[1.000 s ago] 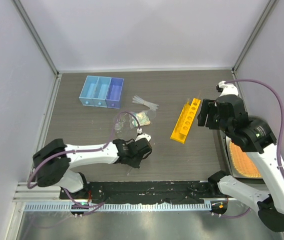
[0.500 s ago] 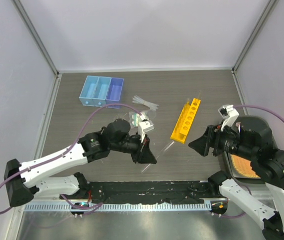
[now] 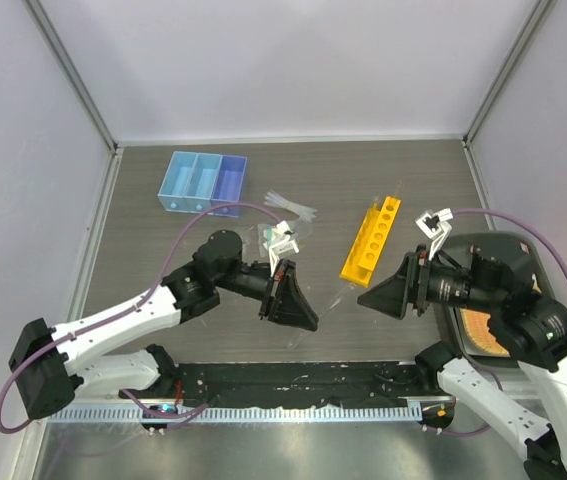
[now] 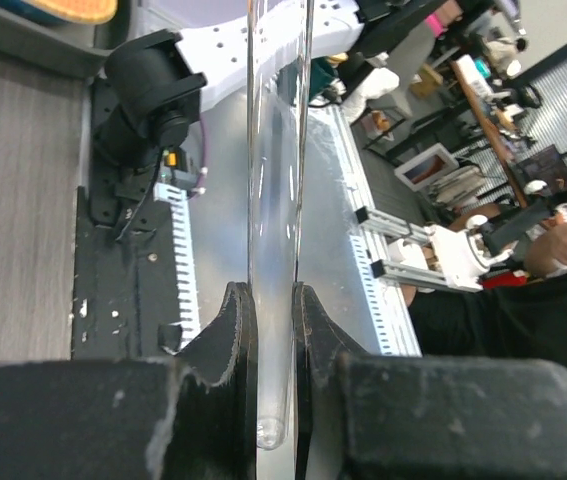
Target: Organize the chemistry lab equipment
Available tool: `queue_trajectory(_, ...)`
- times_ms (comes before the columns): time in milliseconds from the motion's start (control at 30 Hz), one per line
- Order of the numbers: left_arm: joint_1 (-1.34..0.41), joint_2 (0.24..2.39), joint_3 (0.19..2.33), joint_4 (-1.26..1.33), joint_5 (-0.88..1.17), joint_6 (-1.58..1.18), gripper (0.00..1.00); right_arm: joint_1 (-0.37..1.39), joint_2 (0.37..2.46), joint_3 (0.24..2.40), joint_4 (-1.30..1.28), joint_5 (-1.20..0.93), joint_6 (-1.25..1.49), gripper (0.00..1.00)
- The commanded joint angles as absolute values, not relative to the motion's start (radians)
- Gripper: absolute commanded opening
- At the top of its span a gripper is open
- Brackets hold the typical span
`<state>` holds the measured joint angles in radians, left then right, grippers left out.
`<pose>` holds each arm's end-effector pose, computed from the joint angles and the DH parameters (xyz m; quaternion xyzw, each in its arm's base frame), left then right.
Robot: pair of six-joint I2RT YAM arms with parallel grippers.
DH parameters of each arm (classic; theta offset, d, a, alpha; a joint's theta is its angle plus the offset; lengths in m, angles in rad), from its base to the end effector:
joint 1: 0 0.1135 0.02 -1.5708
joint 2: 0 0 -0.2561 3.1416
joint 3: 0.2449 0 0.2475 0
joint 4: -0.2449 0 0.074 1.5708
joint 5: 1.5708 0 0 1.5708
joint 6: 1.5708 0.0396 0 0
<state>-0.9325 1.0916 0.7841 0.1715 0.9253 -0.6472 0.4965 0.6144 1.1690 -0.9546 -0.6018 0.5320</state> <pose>0.1211 -0.2163 0.3120 0.3863 0.6257 -0.6546 0.1753 0.0610 0.0585 0.3971 -0.1496 0.7988 0.4747 0.3379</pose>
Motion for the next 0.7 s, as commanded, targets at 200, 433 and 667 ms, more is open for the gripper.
queue_trajectory(200,-0.891,1.098,0.758,0.437,1.075,-0.762,0.0,0.502,0.719,1.216,-0.75,-0.669,0.569,0.67)
queue_trajectory(433,-0.884,1.108,0.746,0.486,1.086,-0.792,0.0,0.502,0.742,1.216,-0.695,-0.695,0.597,0.62)
queue_trajectory(667,-0.873,1.117,0.742,0.502,1.086,-0.798,0.0,0.503,0.742,1.192,-0.661,-0.715,0.624,0.59)
